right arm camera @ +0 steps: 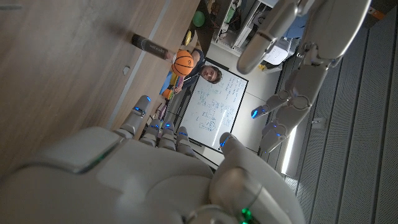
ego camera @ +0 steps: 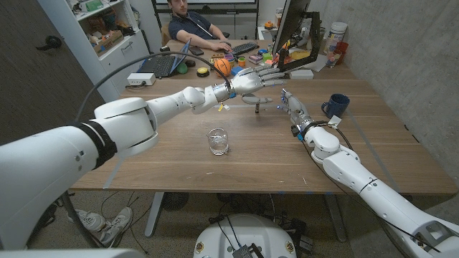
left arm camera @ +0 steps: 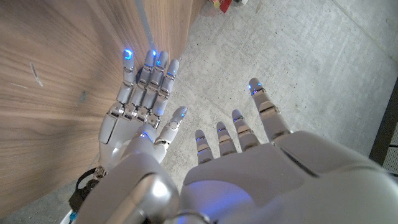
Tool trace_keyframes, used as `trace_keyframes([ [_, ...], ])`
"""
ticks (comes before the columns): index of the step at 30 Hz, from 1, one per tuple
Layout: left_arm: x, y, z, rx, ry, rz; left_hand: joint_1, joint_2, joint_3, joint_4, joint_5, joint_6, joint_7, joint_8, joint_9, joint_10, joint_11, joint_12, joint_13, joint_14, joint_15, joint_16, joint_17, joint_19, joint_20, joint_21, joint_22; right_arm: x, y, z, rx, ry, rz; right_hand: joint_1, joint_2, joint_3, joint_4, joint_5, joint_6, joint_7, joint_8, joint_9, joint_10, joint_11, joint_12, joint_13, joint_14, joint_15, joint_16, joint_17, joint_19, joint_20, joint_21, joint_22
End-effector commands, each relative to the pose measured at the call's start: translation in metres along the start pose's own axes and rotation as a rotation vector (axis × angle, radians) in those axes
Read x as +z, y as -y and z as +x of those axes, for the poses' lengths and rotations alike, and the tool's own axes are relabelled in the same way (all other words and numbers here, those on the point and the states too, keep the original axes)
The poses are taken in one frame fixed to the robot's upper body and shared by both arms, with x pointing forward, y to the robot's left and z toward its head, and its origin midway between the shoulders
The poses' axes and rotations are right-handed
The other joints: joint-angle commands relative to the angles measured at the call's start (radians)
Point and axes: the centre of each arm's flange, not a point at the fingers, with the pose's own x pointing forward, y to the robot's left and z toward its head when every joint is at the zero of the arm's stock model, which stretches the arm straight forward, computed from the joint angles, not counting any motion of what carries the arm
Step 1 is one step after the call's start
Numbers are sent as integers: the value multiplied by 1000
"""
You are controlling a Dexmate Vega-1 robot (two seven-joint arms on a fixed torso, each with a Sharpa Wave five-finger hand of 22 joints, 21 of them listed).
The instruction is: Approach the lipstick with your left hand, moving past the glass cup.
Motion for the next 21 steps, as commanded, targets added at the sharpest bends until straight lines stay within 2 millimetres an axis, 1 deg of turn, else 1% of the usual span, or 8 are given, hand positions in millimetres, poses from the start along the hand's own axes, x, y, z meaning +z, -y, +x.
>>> trace_keyframes([
  [1, -3, 20, -9, -118, -67, -30, 14, 1, 0, -7, -3, 7, -6, -3, 3, 2, 7, 2, 3, 10, 11, 4, 1, 13, 0, 3, 1, 2, 0, -1, 1, -6, -7, -8, 3, -3, 2, 6, 12, 3, 0, 4, 7, 0, -2, 3, -68, 2, -4, 2, -117, 7, -5, 3],
  [5, 0, 27, -13, -156, -106, -70, 15, 1, 0, -8, -3, 8, -6, -3, 3, -1, 5, 0, 3, 10, 12, 3, 1, 16, -1, 2, 1, 4, 0, -1, 5, -12, -10, -9, 2, -4, 2, 7, 11, 3, 0, 4, 9, -1, -2, 3, -67, 1, -4, 2, -117, 7, -7, 3],
  [9, 6, 33, -17, -178, -121, -90, 18, 2, 1, -10, -4, 10, -6, -3, 3, -16, -3, -8, 2, 2, 13, -4, 1, 6, 1, -8, 1, 6, 0, -1, 11, -10, -13, -10, 1, -5, 2, 7, 12, 3, 0, 4, 10, -1, -3, 3, -65, 2, -4, 2, -117, 8, -9, 3],
  [12, 11, 36, -19, -184, -128, -107, 18, 2, 0, -10, -4, 10, -6, -4, 3, -18, -3, -9, 2, 0, 13, -5, 1, 4, -1, -10, 0, 8, -1, -1, 13, -16, -19, -11, 0, -7, 2, 7, 12, 3, 0, 3, 10, -2, -3, 3, -64, 2, -5, 2, -119, 9, -11, 3],
  [16, 17, 39, -20, -187, -132, -132, 23, 4, 1, -12, -3, 19, -6, -2, 4, 2, -6, -2, 2, 20, -1, -3, 1, 27, -17, -9, 0, 9, -2, -1, 14, -20, -24, -13, -1, -8, 3, 7, 12, 2, 0, 3, 11, -3, -4, 3, -63, 2, -7, 2, -119, 12, -13, 3],
  [17, 19, 40, -20, -189, -135, -140, 25, 5, 1, -13, -3, 22, -6, -1, 4, 8, -8, -1, 2, 24, -2, -3, 1, 39, -28, -8, 0, 9, -2, -1, 14, -21, -24, -13, -2, -9, 3, 7, 12, 2, 0, 3, 11, -3, -4, 3, -63, 3, -7, 2, -118, 12, -14, 3],
  [21, 24, 43, -21, -195, -140, -152, 30, 5, 1, -16, -1, 25, -6, -2, 4, 22, -7, 2, 2, 39, -3, -1, 1, 63, -42, -6, 0, 10, -3, -2, 16, -23, -32, -15, -3, -10, 3, 8, 11, 1, -1, 3, 12, -5, -4, 3, -61, 4, -8, 2, -121, 17, -17, 3],
])
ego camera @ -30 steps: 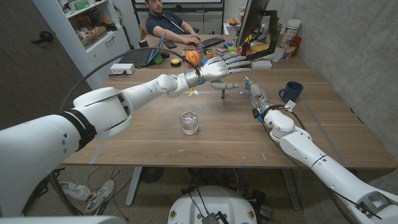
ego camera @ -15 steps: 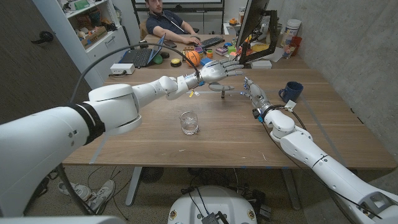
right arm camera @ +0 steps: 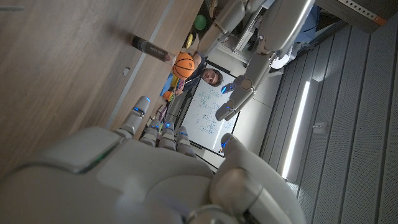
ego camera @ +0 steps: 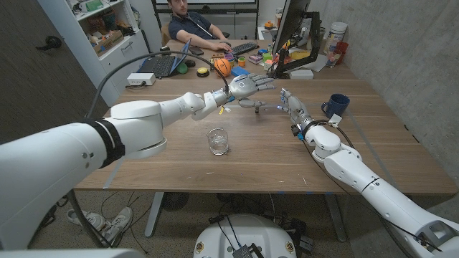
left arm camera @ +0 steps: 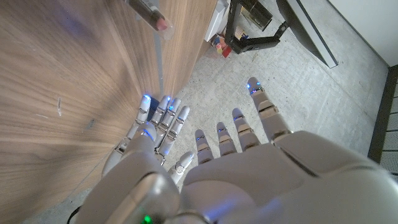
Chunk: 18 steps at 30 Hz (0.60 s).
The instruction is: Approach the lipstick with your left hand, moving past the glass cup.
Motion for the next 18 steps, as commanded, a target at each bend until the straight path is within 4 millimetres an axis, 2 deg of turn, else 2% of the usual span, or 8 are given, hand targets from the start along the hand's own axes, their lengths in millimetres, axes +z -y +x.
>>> trace_keyframes([
  [1, 16, 17, -7, -52, -28, -67, 17, 0, 1, -8, -1, 9, -2, -1, 4, 17, -1, 7, 2, 22, -1, 4, 3, 29, -12, 3, 0, 4, -2, -1, 2, -7, -15, -10, 2, -5, -3, 8, 10, 3, 0, 3, 7, 1, -1, 3, -61, 4, -1, 2, -114, 10, -7, 3],
  [6, 20, 23, -8, -76, -40, -64, 18, 6, 1, -6, 0, 40, 0, 8, 5, 55, -1, 15, 1, 56, -11, 10, 4, 65, -19, 6, 1, 5, -2, -2, 6, -9, -20, -12, 0, -7, -3, 8, 10, 2, 0, 3, 8, 0, -1, 3, -59, 4, -1, 2, -114, 11, -9, 3],
  [11, 22, 23, -7, -78, -43, -59, 19, 25, 6, 0, 1, 108, 0, 29, 5, 121, -12, 24, 1, 102, -45, 14, 4, 101, -37, 5, 3, 5, -1, -2, 10, -10, -19, -15, -1, -10, -2, 9, 10, 2, 0, 3, 9, -1, -2, 3, -58, 4, -3, 2, -114, 13, -13, 3],
  [18, 19, 21, -3, -80, -40, -39, 23, 33, 9, 0, 1, 123, -1, 32, 5, 126, -20, 20, 2, 106, -55, 10, 4, 103, -45, 1, 4, 4, 1, -2, 11, -14, -22, -18, -3, -12, -1, 10, 10, 0, -1, 3, 9, -2, -4, 3, -57, 7, -5, 2, -115, 15, -17, 3],
])
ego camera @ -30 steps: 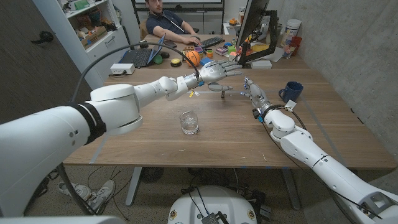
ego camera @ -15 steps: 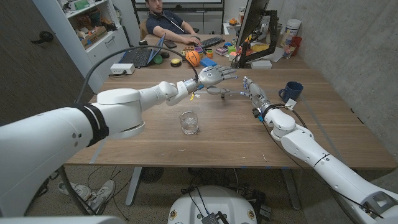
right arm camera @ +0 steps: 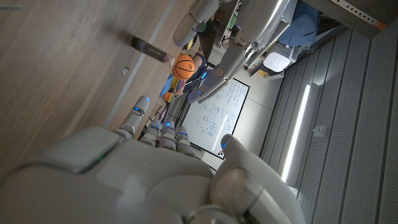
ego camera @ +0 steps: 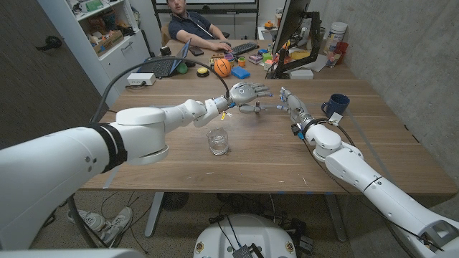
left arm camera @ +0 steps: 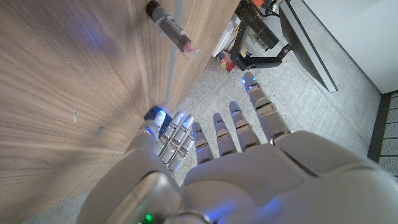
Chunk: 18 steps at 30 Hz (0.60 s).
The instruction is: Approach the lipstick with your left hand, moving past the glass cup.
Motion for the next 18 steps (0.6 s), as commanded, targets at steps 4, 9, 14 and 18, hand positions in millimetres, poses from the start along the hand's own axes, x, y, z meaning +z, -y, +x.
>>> trace_keyframes([
  [4, 1, 2, 6, -32, -13, 23, 5, 16, 12, -1, 1, 17, -3, 7, 2, -1, -5, -7, 2, -4, -4, -4, 1, 4, -5, -5, 2, -1, 1, -1, 2, -5, -4, -8, -6, -5, -1, 10, 10, 0, -1, 3, 4, 4, -4, 2, -56, 7, -6, 2, -120, 9, -4, 3],
  [9, 1, 3, 8, -43, -17, 24, 6, 18, 13, 0, 1, 17, -3, 6, 2, -2, -3, -9, 2, -4, -4, -5, 1, 4, -4, -7, 2, -1, 2, -2, 1, -7, -5, -10, -7, -7, -1, 11, 10, 0, -1, 3, 6, 4, -4, 2, -56, 6, -7, 2, -119, 9, -6, 3],
  [14, 3, 5, 9, -55, -21, 22, 6, 21, 13, 0, 1, 17, -4, 5, 2, -1, -2, -10, 2, -4, -5, -7, 1, 3, -4, -9, 2, 0, 3, -2, 2, -10, -6, -11, -7, -8, -1, 11, 11, 0, -1, 3, 6, 2, -5, 2, -55, 6, -9, 2, -119, 10, -8, 3],
  [18, 4, 5, 10, -60, -19, 24, 6, 22, 14, 1, 0, 18, -4, 4, 2, 1, -4, -10, 2, -3, -8, -8, 1, 4, -5, -9, 2, 0, 4, -2, 0, -11, -6, -12, -7, -9, -1, 12, 11, -1, -1, 3, 6, 4, -5, 2, -55, 6, -10, 2, -118, 10, -10, 3],
])
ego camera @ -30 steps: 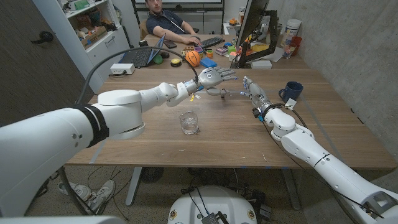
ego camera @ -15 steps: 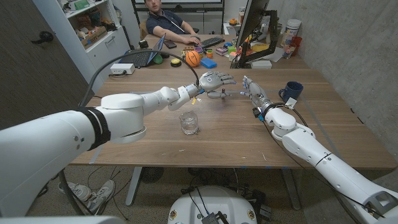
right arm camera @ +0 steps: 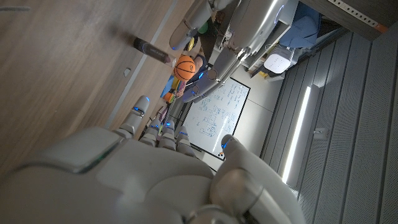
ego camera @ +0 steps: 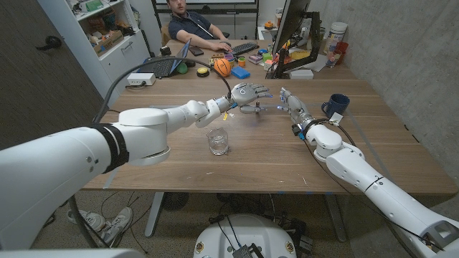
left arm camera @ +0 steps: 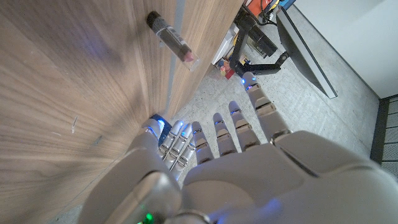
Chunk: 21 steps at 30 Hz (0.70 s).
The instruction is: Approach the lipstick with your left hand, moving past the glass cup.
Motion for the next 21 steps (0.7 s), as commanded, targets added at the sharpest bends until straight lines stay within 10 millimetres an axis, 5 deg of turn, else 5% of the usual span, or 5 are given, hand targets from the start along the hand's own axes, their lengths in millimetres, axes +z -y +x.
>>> trace_keyframes([
  [1, 2, 1, 4, -22, -5, 5, 0, 9, 5, 1, 0, 8, -3, 0, 2, 1, -5, -2, 2, -3, -9, -1, 1, 0, 1, -2, 2, 0, 2, -1, -6, -2, 3, -9, -3, -2, 0, 4, 5, 5, -1, 3, 6, 4, -5, 1, -54, 6, -3, 2, -118, 10, -3, 3],
  [21, 3, 10, 4, -82, -32, -4, -2, 11, 4, 2, -2, 13, -3, -2, 2, -2, -3, -7, 2, 4, -16, -4, 2, 2, -4, -7, 2, 0, 4, 1, -4, -8, 0, -11, -2, -5, -1, 7, 5, 5, -1, 3, 9, 4, -7, 1, -51, 7, -10, 1, -115, 12, -12, 3],
])
